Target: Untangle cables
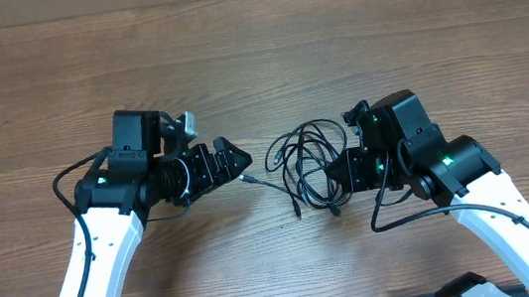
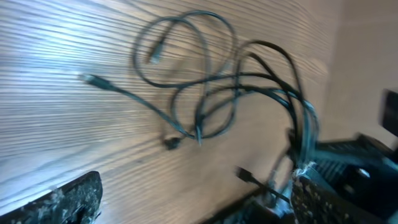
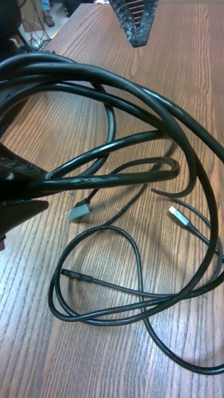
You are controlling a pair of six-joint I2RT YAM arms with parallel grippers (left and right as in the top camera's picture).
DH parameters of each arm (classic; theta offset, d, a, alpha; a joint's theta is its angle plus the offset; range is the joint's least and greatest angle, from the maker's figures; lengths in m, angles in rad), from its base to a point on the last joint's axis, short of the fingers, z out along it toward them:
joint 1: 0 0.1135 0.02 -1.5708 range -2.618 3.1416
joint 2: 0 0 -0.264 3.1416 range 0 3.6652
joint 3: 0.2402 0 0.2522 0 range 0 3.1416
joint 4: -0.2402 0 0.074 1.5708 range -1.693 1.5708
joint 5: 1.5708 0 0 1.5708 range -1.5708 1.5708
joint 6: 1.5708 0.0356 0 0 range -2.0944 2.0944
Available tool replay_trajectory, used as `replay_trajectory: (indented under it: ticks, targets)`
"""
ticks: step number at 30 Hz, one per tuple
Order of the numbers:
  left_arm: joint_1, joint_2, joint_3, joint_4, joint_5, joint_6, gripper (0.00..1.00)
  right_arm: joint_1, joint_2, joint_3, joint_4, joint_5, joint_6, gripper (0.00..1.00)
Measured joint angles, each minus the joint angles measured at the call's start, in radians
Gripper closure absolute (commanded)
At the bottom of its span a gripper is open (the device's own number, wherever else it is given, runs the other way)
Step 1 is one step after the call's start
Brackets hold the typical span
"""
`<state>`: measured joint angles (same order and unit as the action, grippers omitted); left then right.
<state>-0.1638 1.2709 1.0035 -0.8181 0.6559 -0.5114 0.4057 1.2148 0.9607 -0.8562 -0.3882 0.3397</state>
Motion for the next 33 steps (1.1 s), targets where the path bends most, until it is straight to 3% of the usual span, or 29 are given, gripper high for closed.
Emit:
replay_trajectory:
  ticks: [5, 15, 28, 33]
  targets:
    - [-0.011, 0.0, 0.0, 0.072, 0.126, 0.014, 0.14, 0.0, 0.0, 0.0, 0.011, 0.0, 0.0, 0.96]
    - [-0.185, 0.0, 0.0, 0.202, 0.165, -0.114, 0.55, 0.0, 0.0, 0.0, 0.018, 0.0, 0.0, 0.96]
    - [-0.311, 0.0, 0.0, 0.228, 0.038, -0.22, 0.61, 0.0, 0.0, 0.0, 0.018, -0.013, 0.0, 0.96]
    - [-0.334, 0.0, 0.0, 0.228, -0.006, -0.238, 0.78, 0.0, 0.0, 0.0, 0.031, -0.043, 0.0, 0.96]
